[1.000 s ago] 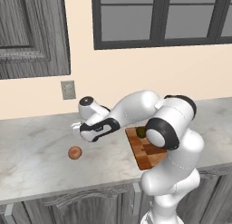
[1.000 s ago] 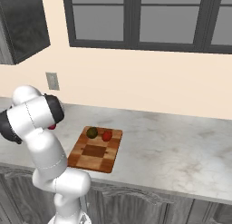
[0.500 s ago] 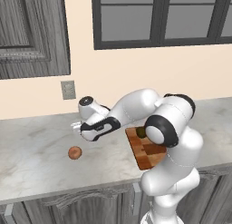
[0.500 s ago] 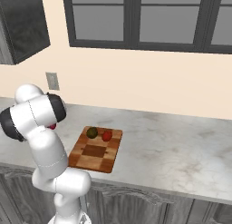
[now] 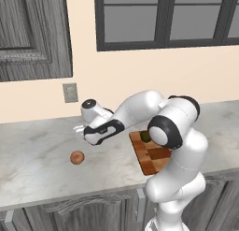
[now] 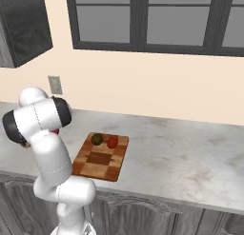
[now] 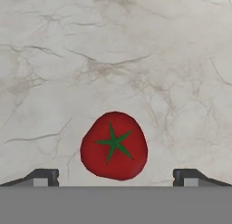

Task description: Place the avocado, onion, tomato, and bell pepper on the cutting board.

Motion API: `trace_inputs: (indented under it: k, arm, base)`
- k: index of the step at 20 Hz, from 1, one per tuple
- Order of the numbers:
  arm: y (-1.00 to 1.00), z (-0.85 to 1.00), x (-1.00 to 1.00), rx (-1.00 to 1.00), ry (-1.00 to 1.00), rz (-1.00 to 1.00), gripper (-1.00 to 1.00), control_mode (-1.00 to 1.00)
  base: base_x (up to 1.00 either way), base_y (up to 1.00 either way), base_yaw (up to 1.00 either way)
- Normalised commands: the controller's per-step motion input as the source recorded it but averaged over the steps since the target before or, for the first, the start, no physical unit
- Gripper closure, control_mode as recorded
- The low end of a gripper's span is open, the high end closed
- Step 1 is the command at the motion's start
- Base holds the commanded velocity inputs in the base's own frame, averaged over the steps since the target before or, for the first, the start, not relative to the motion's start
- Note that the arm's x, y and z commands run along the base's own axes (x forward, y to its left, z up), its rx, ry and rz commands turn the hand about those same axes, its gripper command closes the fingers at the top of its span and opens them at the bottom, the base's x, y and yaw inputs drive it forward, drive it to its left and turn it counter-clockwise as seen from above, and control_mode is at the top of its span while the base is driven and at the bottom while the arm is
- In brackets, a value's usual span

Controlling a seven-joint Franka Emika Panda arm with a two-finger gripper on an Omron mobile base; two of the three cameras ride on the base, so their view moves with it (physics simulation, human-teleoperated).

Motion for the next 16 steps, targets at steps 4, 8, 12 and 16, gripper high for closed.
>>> trace_inputs:
  k: [4,8,12,16]
  arm:
    - [-0.02,-0.13,0.0,0.0,0.0,0.0,-1.0,-1.0]
    - [-0.02,-0.12,0.0,0.0,0.0,0.0,-1.0,-1.0]
    - [-0.02,-0.13,0.03,0.0,0.0,0.0,-1.0,-1.0]
    - [-0.01,-0.13,0.08,0.0,0.0,0.0,-1.0,-1.0]
  base:
    - [0.0,0.0,0.0]
    - [0.0,0.0,0.0]
    - [0.0,0.0,0.0]
    - [0.0,0.0,0.0]
